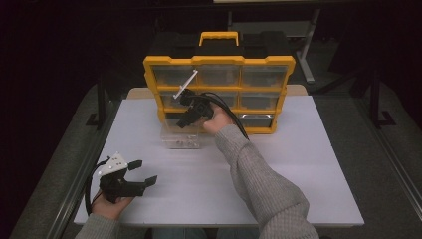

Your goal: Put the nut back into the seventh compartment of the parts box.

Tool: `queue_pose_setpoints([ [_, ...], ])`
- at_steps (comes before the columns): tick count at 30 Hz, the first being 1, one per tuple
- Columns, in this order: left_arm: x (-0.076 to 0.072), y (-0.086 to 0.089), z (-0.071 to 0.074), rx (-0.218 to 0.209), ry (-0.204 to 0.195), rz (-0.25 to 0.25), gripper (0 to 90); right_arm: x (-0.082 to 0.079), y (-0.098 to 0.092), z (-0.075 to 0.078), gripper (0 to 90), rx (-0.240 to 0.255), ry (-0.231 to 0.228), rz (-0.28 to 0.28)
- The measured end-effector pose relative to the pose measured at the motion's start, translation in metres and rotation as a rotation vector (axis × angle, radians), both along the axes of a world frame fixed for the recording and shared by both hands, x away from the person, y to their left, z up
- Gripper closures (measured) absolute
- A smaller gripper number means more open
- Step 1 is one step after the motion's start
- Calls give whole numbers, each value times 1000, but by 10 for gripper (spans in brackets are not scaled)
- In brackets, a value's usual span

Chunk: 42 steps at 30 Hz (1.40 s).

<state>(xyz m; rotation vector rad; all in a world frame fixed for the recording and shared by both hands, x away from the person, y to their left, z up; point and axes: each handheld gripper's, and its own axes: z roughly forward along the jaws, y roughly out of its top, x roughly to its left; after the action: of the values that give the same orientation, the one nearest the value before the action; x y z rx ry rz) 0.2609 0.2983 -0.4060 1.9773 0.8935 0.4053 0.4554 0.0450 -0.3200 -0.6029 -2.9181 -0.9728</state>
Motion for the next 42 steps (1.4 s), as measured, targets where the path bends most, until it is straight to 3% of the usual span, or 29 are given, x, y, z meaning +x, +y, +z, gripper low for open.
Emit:
queue_pose_setpoints([
  [1, 0, 0, 0, 0, 4, 2, 182, 0, -3, 1, 622, 17, -2, -1],
  [2, 0, -1, 0, -6, 5, 5, 182, 5, -7, -1, 620, 68, -59, 61],
  [4, 0, -2, -1, -5, 4, 3, 182, 3, -16, 1, 613, 93, -55, 42],
  [12, 0, -1, -1, 8, 8, 0, 182, -6, -50, 6, 558, 130, -51, -14],
  [22, 0, -3, -1, 11, 16, -5, 181, -19, -90, 3, 482, 162, -82, -49],
  [26, 0, -4, -2, -2, 18, 0, 181, -23, -104, -2, 454, 182, -106, -61],
  [34, 1, -5, -3, -8, 25, -1, 180, -37, -129, -9, 416, 225, -79, -120],
  [42, 2, -5, -3, -10, 22, 1, 179, -50, -159, -20, 394, 278, -86, -163],
])
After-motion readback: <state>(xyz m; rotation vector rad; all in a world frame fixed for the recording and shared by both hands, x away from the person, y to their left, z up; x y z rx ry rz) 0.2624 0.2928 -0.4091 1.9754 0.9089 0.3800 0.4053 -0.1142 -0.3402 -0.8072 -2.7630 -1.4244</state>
